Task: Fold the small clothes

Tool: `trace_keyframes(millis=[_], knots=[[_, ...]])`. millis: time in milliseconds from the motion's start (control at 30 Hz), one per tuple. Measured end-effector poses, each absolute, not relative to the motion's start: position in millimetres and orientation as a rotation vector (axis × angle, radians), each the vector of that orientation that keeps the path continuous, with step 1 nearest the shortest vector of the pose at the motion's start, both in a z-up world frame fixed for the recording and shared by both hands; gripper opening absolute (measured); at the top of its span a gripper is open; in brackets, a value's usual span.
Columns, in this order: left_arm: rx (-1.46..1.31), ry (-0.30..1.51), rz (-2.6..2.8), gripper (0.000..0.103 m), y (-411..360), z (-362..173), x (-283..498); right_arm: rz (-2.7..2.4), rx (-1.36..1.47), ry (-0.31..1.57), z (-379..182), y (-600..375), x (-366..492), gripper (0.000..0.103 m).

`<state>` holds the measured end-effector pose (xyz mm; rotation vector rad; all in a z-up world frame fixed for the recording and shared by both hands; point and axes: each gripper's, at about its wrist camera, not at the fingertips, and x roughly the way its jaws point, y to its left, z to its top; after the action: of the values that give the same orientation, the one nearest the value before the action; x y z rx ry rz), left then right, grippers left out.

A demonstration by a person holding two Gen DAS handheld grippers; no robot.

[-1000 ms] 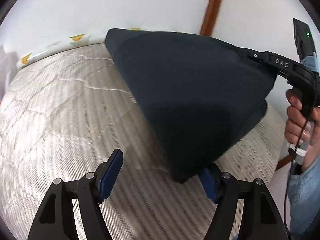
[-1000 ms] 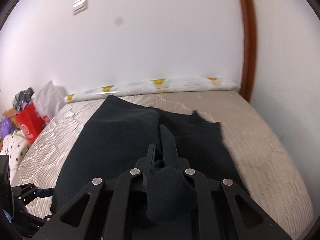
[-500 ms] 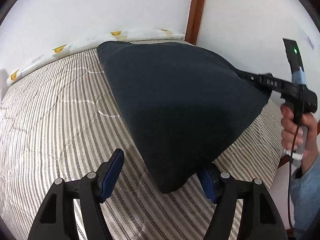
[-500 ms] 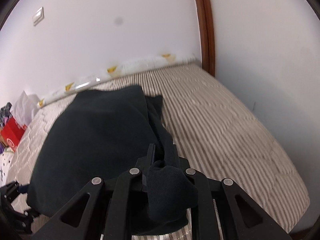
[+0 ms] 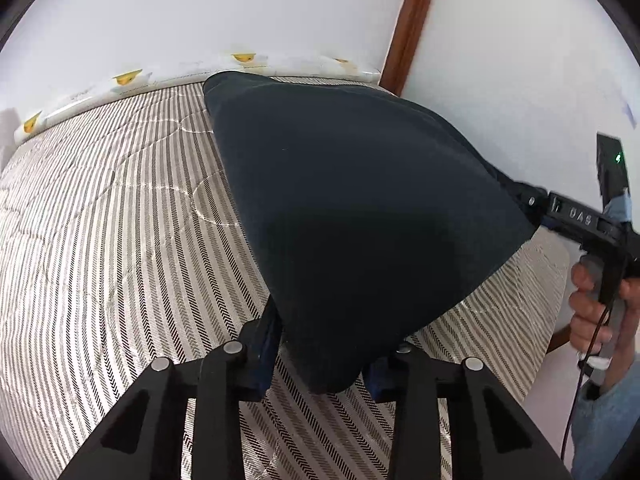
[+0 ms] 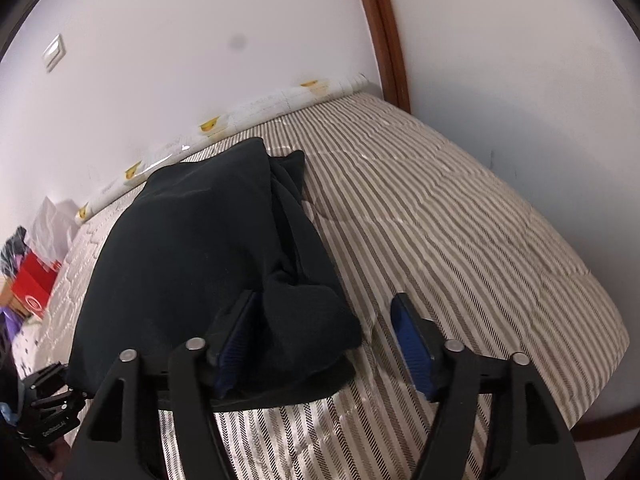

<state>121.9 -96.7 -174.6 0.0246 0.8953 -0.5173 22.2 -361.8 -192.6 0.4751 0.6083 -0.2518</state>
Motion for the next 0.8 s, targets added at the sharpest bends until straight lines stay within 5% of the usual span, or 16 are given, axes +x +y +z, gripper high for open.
trace_keyframes(millis=[200,233,267,300,800], knots=[[-0.055,0.890,-0.524,0.023,-84.5,-172.2,124.0,-0.214,0.548,0.636,-203.0,-362.7,37.1,0.066],[-0.063,0.887,-0.530,0.023,-82.7,-171.1,123.4,-0.197,0.551,0.636,-202.9,-361.8,40.4,0.058],[-0.063,0.878,-0.528,0.022,-81.4,-169.6,123.2,-0.138,0.566,0.626,-201.0,-359.8,43.8,0.029],[-0.063,0.864,-0.525,0.022,-79.2,-167.7,122.9,-0.135,0.563,0.617,-196.9,-356.4,46.6,0.026],[-0.189,0.840,-0.406,0.020,13.2,-159.8,158.9,-0.084,0.403,0.631,-164.0,-275.1,121.3,0.022]])
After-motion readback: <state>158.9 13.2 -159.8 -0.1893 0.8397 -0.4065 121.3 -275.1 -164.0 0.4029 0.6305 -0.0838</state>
